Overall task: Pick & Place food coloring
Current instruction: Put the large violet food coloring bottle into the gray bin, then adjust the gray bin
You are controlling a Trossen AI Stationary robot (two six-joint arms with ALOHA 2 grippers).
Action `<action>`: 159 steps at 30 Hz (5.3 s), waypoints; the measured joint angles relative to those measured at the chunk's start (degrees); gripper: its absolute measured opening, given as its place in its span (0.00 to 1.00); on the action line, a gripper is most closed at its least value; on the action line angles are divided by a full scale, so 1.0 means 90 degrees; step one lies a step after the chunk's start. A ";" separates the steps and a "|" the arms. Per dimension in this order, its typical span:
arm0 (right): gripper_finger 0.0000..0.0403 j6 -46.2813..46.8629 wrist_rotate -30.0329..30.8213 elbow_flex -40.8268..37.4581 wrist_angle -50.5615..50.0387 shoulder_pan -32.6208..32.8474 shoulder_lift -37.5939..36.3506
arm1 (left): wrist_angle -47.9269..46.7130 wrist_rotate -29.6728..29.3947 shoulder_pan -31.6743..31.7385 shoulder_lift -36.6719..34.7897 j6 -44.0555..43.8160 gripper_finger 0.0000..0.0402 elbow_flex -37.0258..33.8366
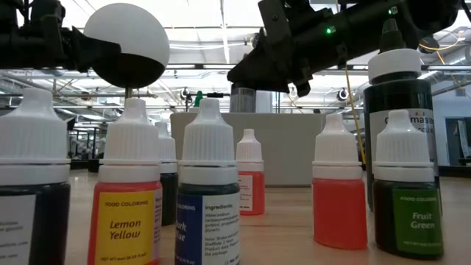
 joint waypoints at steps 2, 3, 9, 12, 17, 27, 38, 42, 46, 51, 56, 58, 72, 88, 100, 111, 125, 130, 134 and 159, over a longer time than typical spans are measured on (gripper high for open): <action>0.30 -0.0008 0.0000 0.0002 -0.0004 0.0000 0.0000 | 0.0018 0.0000 0.0000 0.0000 -0.0051 0.16 0.0000; 0.30 -0.0023 0.0002 0.0002 -0.0008 0.0000 0.0000 | 0.0015 0.0000 0.0000 0.0000 -0.0088 0.16 0.0000; 0.29 -0.0161 0.0010 0.0002 -0.0001 -0.0043 0.0000 | -0.0067 0.0002 0.0001 0.0000 -0.0175 0.16 0.0000; 0.29 -0.0185 0.0018 0.0005 0.0017 -0.0170 0.0000 | -0.0106 0.0005 0.0000 0.0000 -0.0281 0.16 0.0000; 0.29 -0.0289 0.0022 0.0005 -0.0030 -0.0428 0.0000 | -0.0103 0.0005 0.0000 0.0000 -0.0292 0.16 0.0000; 0.29 -0.0105 -0.0012 0.0012 0.0180 -0.0701 0.0430 | -0.0101 0.0005 0.0002 0.0000 -0.0289 0.16 0.0000; 0.29 0.0112 -0.0017 0.0033 0.0844 -0.0889 0.1081 | -0.0096 0.0002 0.0001 0.0000 -0.0280 0.16 0.0000; 0.29 0.0005 -0.0022 0.0152 0.0835 -0.0886 0.1093 | -0.0100 0.0002 0.0001 0.0001 -0.0107 0.16 0.0000; 0.29 -0.0064 -0.0086 0.0230 0.0812 -0.0884 0.1093 | -0.0104 0.0002 0.0000 0.0001 -0.0124 0.16 0.0000; 0.29 -0.0049 -0.0169 0.0296 0.0581 -0.0884 0.1093 | -0.0102 0.0002 0.0000 0.0001 -0.0124 0.16 0.0000; 0.29 -0.0008 -0.0160 0.0299 0.0593 -0.0884 0.1176 | -0.0104 0.0001 0.0001 0.0000 -0.0128 0.16 0.0000; 0.29 0.0050 -0.0154 0.0302 0.0665 -0.0884 0.1243 | -0.0104 0.0000 0.0000 0.0000 -0.0129 0.16 0.0000; 0.32 0.0172 -0.0164 0.0308 0.0625 -0.0913 0.1304 | -0.0113 0.0002 0.0002 0.0000 -0.0143 0.16 0.0000; 0.33 0.0162 -0.0168 0.0301 0.0648 -0.0913 0.1304 | -0.0158 0.0010 0.0000 0.0002 -0.0141 0.16 0.0000; 0.49 0.0057 -0.0168 0.0284 0.0893 -0.0913 0.1321 | -0.0208 0.0019 0.0002 0.0002 0.0022 0.16 0.0000; 0.50 -0.0243 -0.0309 0.0285 0.1037 -0.0913 0.1230 | -0.0296 0.0019 0.0000 0.0000 0.0029 0.16 0.0000; 0.47 -0.1499 0.0591 0.0291 -0.0648 -0.0552 -0.0802 | -0.0715 0.1549 0.0002 0.0003 -0.0130 0.16 0.0000; 0.35 -0.0894 0.1602 0.0299 -0.2668 0.0437 -0.1796 | -0.1064 0.2881 0.0000 0.0290 -0.0058 0.14 0.0000; 0.21 0.0219 0.2554 0.0297 -0.4076 0.1285 -0.2135 | -0.1385 0.3046 -0.0002 0.0834 0.0329 0.03 0.0000; 0.00 0.5022 0.1964 -0.0707 -0.5918 0.1579 -0.1085 | 0.1840 0.1996 -0.1902 0.5625 -0.1171 0.01 0.0000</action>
